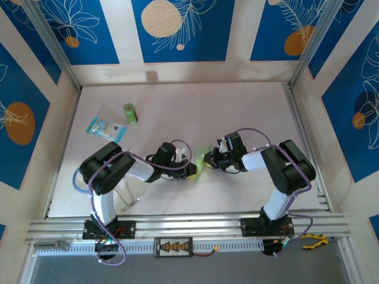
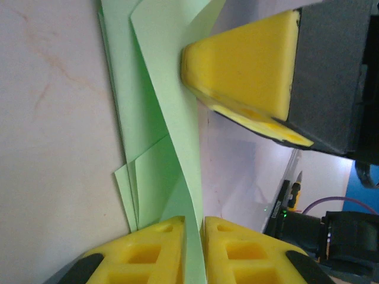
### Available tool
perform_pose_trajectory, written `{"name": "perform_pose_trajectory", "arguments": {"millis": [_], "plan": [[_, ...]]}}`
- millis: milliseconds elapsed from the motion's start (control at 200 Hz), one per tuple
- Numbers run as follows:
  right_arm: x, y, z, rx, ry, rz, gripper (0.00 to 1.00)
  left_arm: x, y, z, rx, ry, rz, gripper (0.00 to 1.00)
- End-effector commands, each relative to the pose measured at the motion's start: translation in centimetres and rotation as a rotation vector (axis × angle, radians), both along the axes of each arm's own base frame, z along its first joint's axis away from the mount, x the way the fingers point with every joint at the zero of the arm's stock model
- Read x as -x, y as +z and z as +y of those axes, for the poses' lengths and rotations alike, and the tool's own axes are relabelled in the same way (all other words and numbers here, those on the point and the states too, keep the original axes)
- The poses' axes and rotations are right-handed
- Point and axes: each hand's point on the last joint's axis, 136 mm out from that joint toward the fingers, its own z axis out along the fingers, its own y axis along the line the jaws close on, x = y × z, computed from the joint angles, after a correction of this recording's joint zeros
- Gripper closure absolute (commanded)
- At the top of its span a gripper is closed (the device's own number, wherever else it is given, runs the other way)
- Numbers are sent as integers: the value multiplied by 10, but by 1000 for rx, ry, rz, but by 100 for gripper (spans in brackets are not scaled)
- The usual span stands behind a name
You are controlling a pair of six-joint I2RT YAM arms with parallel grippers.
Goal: Fold a paper plane with a square sheet of paper (pick it up from the middle)
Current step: Fold the wing for the fifth time at the center of the table.
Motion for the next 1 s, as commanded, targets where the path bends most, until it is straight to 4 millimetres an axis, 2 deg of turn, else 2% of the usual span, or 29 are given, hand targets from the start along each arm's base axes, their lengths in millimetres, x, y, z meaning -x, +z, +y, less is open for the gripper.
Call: {"name": "perform_pose_trajectory", "arguments": {"millis": [0,85,260,355,540,795,995], "plan": [[4,-19,-7,66,-21,55,91,25,-28,21,-125,-60,67,82],[5,-20,-7,72,-21,60,91,30,-27,18,-122,-94,69,82],[7,-22,-6,82,-18,70,91,33,-33,25,-196,-114,60,85],[8,-22,-6,86,-16,71,91,36,-32,24,-201,-141,63,91],[9,-23,-7,93,-20,75,91,41,-35,26,-219,-164,72,93],[9,-24,-7,104,-21,81,91,47,-33,31,-234,-178,63,81],[8,-24,-7,104,-21,81,91,50,-35,35,-281,-200,45,79]]}}
